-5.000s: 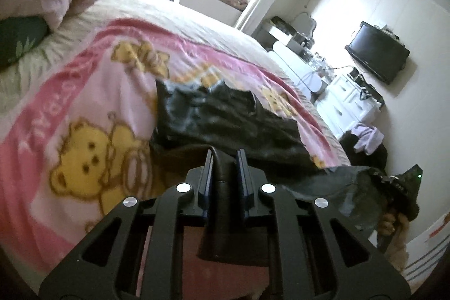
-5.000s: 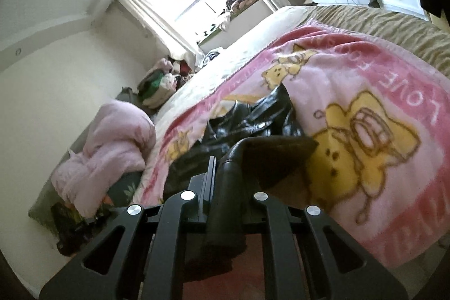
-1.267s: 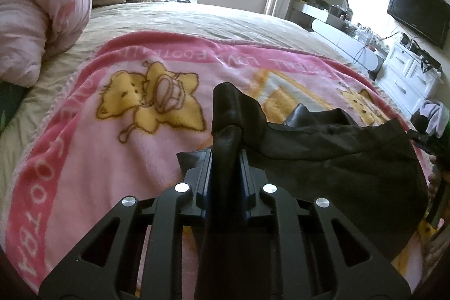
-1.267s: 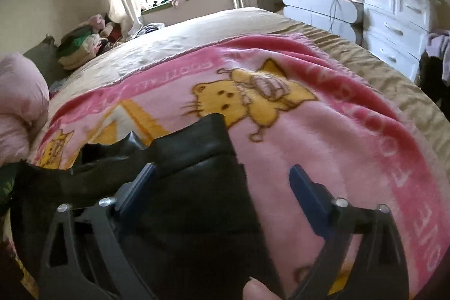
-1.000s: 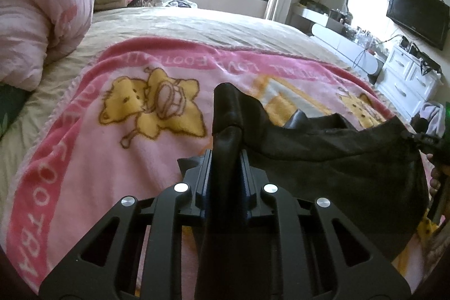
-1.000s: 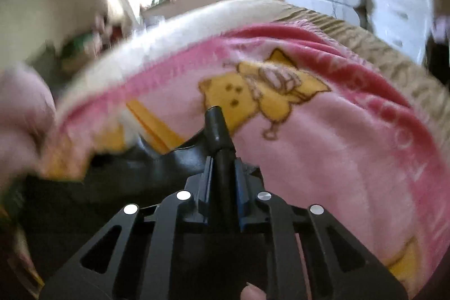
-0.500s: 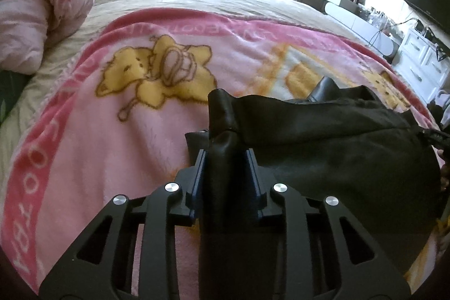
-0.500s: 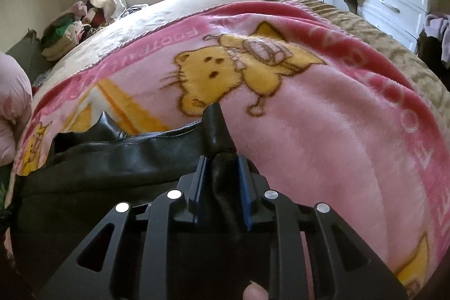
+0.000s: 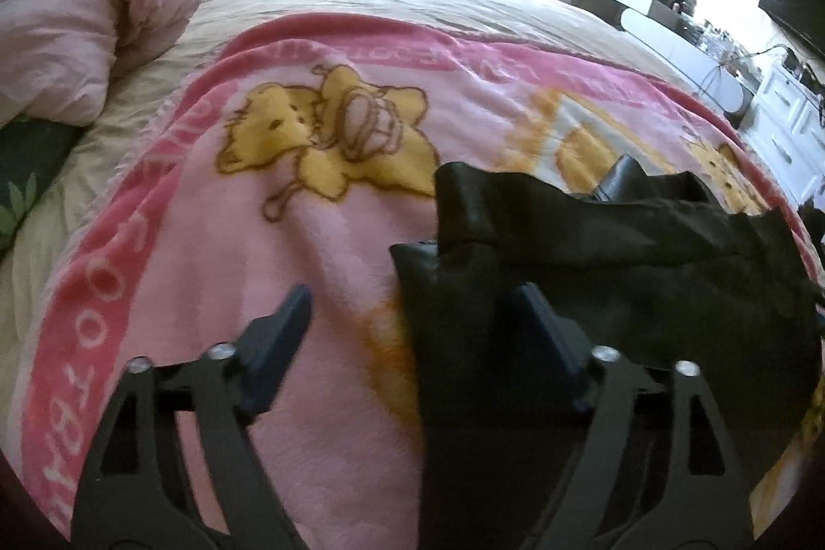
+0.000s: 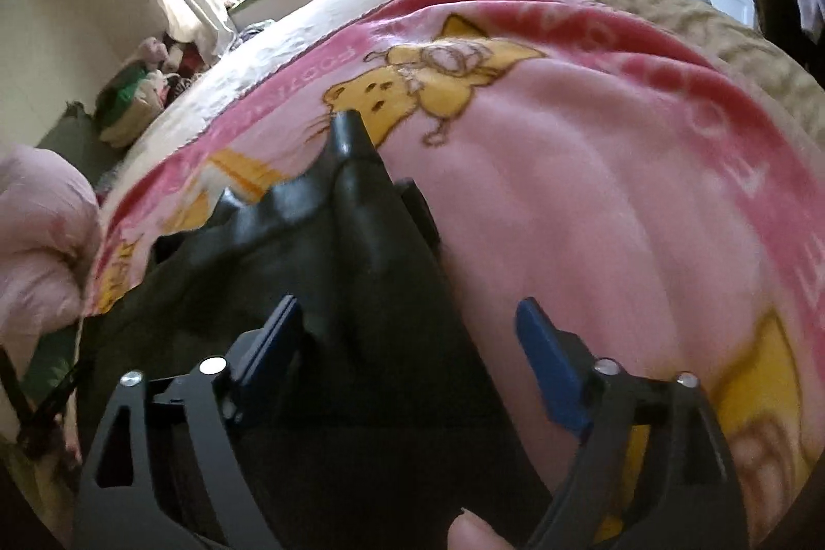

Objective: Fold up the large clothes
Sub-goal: 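Release the jacket and pull both tools back from the folded bundle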

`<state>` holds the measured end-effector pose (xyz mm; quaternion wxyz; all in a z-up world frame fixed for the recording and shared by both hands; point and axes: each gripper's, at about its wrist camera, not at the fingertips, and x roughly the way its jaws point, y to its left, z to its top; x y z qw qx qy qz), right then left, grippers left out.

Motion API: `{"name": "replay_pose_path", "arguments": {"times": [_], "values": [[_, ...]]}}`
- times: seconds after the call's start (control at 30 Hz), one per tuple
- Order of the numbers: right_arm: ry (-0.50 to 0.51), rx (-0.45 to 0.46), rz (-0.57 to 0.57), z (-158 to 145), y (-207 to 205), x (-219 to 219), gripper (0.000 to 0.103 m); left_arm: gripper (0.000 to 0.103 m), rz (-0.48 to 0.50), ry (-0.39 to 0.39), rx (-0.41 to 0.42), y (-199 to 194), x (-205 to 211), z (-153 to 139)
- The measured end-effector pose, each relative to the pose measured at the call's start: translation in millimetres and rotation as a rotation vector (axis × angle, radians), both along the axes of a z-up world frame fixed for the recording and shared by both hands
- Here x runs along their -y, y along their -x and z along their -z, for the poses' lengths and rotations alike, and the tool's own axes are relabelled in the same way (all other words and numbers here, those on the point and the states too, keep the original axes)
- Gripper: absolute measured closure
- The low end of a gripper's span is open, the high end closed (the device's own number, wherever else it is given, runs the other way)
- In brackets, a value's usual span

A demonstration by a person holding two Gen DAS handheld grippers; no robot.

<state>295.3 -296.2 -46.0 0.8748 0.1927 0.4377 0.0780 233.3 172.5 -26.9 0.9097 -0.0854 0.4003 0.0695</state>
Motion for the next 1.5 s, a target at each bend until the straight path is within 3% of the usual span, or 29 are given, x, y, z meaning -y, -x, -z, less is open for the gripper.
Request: {"name": "replay_pose_path", "arguments": {"times": [0.07,0.33,0.47,0.53,0.63,0.73,0.77,0.83,0.87,0.9,0.93,1.07,1.33,1.5], "values": [[-0.012,0.008,-0.016,-4,14,3,0.013,0.009,-0.015,-0.017,0.002,4,-1,-5],[-0.018,0.028,-0.067,-11,59,6,0.008,0.009,-0.031,0.079,0.025,46,-13,-23],[-0.041,0.009,-0.084,-2,67,10,0.008,0.009,-0.028,0.162,0.022,70,-14,-22],[-0.056,-0.003,-0.088,7,66,13,0.009,0.009,-0.008,0.242,0.033,84,-13,-18],[-0.079,-0.031,-0.073,20,66,20,0.018,0.009,0.028,0.337,0.016,92,-5,-2],[-0.105,-0.014,-0.078,20,74,21,0.026,0.009,0.040,0.356,-0.038,89,6,17],[-0.107,-0.010,-0.087,19,76,19,0.035,0.009,0.049,0.370,-0.045,87,10,21],[-0.067,0.000,-0.085,16,82,16,0.044,0.010,0.079,0.429,-0.070,83,16,33],[-0.063,0.007,-0.083,14,85,17,0.056,0.013,0.090,0.451,-0.079,82,20,37],[-0.069,0.016,-0.078,13,87,19,0.069,0.023,0.090,0.447,-0.086,82,25,40],[-0.079,0.025,-0.078,11,91,23,0.075,0.025,0.086,0.421,-0.090,83,29,40],[-0.067,0.041,-0.102,7,99,22,0.082,0.041,0.096,0.358,-0.083,87,40,34],[-0.020,0.045,-0.090,3,113,20,0.082,0.047,0.096,0.317,-0.086,105,44,26],[0.024,0.036,-0.035,-2,114,14,0.069,0.044,0.087,0.294,-0.095,104,45,22]]}}
